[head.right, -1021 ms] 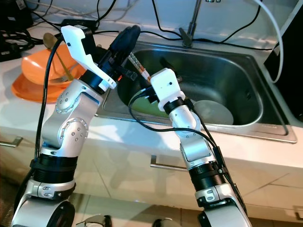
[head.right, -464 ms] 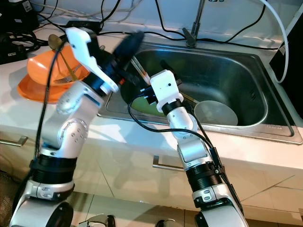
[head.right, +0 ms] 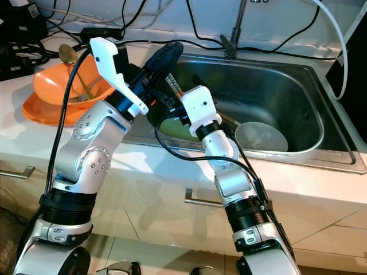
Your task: Kitchen organization
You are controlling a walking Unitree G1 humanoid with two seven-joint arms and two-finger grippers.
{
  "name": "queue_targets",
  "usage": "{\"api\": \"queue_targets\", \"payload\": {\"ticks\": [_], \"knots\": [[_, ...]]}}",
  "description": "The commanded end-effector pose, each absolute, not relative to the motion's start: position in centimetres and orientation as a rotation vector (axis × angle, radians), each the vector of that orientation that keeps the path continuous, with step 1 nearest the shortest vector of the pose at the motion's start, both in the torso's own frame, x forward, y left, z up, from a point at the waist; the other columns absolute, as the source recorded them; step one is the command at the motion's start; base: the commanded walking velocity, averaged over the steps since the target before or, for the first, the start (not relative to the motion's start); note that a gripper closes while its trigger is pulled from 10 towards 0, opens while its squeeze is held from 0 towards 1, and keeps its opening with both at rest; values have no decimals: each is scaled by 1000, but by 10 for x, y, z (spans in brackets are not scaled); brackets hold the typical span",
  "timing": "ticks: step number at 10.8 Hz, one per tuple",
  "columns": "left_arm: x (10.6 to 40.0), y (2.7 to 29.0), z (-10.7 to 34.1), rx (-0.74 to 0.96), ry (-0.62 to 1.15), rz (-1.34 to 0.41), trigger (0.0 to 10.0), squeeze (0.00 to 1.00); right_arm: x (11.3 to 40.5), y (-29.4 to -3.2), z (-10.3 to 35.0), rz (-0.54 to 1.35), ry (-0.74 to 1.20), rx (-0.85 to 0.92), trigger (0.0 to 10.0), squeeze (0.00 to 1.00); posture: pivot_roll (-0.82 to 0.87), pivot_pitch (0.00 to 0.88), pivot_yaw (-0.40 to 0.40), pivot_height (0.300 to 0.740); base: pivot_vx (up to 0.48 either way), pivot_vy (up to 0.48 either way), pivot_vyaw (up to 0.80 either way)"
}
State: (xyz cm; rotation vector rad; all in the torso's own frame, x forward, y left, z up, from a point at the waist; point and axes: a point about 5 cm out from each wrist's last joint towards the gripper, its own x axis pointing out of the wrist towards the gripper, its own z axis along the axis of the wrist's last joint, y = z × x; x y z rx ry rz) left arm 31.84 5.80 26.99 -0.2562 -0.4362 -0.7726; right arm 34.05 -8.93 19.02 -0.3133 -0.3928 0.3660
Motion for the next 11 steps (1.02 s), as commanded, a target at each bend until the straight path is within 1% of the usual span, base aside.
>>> {"api": "queue_targets", "payload": {"ticks": [1, 2, 3, 11], "knots": [[320, 60, 275, -228, -459, -747, 10000, 0, 342, -90, 196, 371, -414, -327, 0, 0, 10, 48, 16, 740, 0, 0, 0], [326, 67, 275, -214, -464, -669, 10000, 0, 341, -90, 194, 369, -412, -328, 0, 0, 7, 49, 16, 740, 0, 0, 0], [329, 70, 276, -214, -468, -635, 10000, 0, 340, -90, 194, 368, -411, -327, 0, 0, 3, 52, 17, 740, 0, 0, 0], [331, 65, 274, -249, -461, -637, 10000, 0, 341, -93, 194, 353, -410, -330, 0, 0, -1, 61, 15, 740, 0, 0, 0]]}}
